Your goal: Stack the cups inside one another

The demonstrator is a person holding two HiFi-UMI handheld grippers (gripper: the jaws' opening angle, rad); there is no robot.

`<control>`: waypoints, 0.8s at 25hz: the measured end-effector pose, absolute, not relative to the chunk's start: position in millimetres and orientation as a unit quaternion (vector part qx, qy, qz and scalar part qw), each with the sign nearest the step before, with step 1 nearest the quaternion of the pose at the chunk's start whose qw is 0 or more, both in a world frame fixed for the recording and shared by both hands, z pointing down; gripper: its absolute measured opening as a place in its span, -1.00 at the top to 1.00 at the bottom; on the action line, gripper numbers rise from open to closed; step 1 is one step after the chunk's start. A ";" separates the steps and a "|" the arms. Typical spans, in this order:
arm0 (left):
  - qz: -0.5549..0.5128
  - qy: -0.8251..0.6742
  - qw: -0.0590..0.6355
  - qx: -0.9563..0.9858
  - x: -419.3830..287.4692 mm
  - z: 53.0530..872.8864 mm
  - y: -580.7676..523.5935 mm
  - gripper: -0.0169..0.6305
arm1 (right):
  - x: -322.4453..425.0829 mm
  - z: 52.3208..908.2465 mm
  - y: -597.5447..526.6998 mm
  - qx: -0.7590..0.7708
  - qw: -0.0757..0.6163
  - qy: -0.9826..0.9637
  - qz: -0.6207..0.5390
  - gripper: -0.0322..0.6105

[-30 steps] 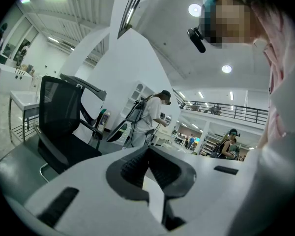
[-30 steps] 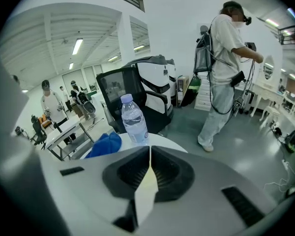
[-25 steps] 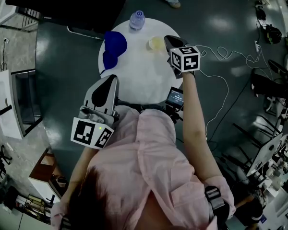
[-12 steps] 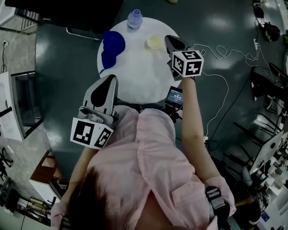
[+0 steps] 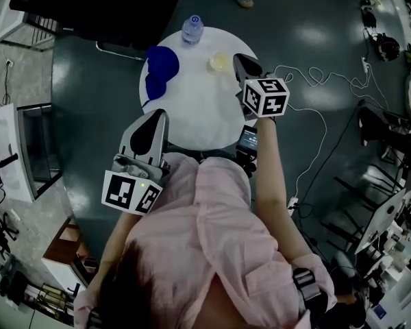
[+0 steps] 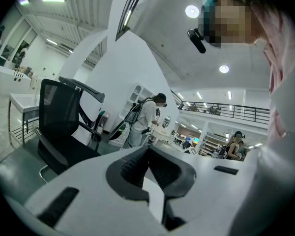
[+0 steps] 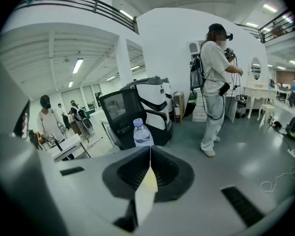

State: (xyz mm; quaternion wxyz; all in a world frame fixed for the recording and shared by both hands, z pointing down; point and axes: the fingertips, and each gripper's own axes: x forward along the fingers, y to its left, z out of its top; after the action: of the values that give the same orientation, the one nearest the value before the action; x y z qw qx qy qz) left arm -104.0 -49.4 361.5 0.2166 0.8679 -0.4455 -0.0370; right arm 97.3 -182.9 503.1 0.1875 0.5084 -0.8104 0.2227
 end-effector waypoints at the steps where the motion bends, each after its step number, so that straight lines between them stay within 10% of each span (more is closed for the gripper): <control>1: -0.038 -0.446 0.216 0.868 -104.0 361.3 -49.2 0.90 | 96.7 501.6 -181.9 0.510 0.184 -0.810 0.223 0.80; 20: -0.041 -0.433 0.210 0.876 -100.1 359.8 -50.5 0.90 | 97.2 472.3 -162.5 0.557 0.129 -0.795 0.203 0.80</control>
State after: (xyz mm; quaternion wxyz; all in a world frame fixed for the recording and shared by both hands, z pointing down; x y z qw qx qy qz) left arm -100.1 -50.5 359.8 0.2100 0.8756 -0.4331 -0.0408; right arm 97.2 -162.5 472.3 0.1295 0.5567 -0.7950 0.2032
